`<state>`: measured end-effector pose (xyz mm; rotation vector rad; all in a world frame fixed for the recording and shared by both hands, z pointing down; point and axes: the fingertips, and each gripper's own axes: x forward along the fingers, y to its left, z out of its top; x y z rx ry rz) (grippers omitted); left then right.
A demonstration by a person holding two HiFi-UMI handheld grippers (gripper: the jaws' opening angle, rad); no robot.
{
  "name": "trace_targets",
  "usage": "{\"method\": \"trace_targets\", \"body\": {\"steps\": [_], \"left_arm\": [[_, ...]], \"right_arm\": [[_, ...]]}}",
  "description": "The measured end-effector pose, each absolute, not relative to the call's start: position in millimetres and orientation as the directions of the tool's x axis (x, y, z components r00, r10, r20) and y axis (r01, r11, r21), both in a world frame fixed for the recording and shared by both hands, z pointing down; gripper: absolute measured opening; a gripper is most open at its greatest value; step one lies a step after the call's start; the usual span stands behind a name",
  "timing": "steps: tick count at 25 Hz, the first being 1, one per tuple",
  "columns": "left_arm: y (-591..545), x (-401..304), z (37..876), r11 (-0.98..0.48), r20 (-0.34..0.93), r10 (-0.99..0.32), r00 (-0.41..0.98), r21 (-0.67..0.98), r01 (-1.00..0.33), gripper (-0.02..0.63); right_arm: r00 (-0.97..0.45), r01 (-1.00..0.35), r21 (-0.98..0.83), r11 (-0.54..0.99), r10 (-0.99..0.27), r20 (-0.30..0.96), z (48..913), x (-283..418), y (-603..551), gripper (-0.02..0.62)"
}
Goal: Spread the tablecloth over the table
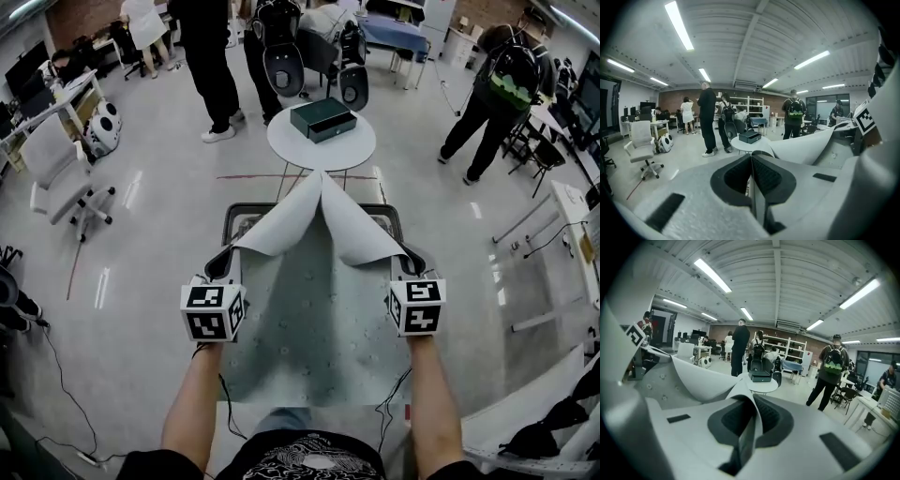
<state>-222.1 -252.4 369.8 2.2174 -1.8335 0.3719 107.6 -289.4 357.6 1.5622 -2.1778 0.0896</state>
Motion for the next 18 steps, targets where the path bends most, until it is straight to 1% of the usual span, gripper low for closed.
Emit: {"method": "trace_targets", "body": {"steps": [9,18], "left_arm": [[-281,-245,415,-0.191,0.414,-0.89,0.194,0.047,-0.98,0.008],[-297,-255,452,-0.202,0.462,-0.865,0.197,0.038,-0.979,0.008]], "right_arm": [[-0.21,-0.888,0.273,0.37,-0.855,0.474,395,100,-329,0.009],[-0.195,-0.821,0.378,0.427,-0.833,0.518,424,95,-351,0.011]]}}
